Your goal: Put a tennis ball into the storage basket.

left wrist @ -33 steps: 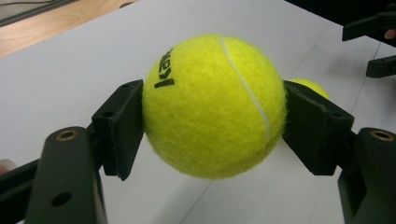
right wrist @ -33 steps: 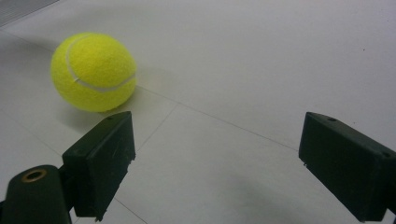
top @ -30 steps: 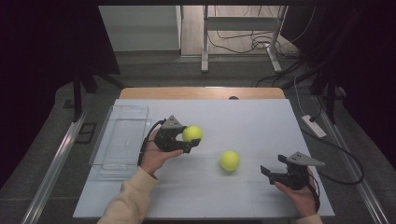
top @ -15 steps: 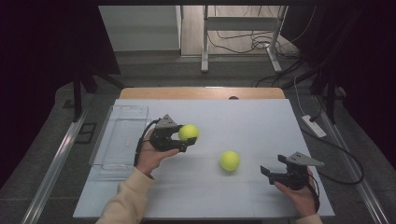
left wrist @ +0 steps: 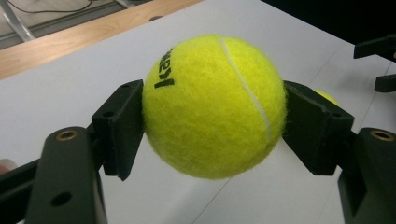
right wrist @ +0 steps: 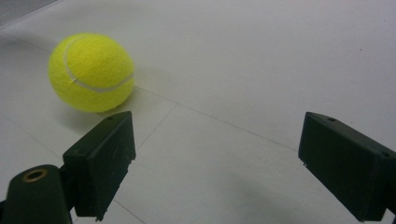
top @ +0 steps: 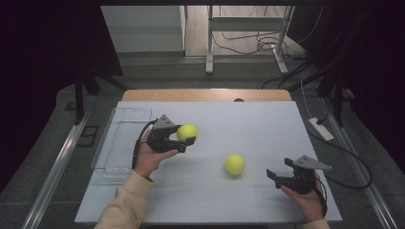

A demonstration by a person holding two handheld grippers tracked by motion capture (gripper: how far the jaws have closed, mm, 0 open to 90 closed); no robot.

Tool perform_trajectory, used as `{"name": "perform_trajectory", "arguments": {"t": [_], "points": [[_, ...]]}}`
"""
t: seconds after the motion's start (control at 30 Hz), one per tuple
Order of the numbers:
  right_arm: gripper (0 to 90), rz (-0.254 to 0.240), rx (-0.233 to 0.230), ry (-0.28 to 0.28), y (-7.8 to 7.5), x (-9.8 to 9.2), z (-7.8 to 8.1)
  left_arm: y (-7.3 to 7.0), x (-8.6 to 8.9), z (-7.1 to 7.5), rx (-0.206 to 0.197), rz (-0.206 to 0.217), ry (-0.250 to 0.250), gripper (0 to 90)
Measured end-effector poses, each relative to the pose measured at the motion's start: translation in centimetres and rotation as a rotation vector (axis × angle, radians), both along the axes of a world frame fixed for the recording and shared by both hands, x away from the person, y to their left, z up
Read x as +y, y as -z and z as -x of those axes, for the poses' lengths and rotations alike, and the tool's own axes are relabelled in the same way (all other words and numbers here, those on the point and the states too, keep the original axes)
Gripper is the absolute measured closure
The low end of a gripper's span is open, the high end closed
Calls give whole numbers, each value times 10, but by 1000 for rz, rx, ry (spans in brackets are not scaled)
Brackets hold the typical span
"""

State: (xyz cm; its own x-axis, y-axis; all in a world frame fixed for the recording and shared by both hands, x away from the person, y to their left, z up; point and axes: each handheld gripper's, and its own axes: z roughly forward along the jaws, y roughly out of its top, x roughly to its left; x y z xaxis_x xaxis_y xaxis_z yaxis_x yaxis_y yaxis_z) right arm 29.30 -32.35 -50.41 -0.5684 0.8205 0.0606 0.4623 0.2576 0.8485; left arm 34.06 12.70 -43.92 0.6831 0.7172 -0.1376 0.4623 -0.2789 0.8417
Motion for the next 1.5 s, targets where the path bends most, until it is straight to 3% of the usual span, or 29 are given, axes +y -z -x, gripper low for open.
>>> {"name": "perform_trajectory", "arguments": {"t": [0.3, 1.5], "points": [[107, 5, 0, -3, 1, 0, 0, -6, 11, 4, -18, 15, -16, 273], [108, 5, 1, 0, 1, 0, 0, -8, 42, 7, -25, 46, -90, 273]]}}
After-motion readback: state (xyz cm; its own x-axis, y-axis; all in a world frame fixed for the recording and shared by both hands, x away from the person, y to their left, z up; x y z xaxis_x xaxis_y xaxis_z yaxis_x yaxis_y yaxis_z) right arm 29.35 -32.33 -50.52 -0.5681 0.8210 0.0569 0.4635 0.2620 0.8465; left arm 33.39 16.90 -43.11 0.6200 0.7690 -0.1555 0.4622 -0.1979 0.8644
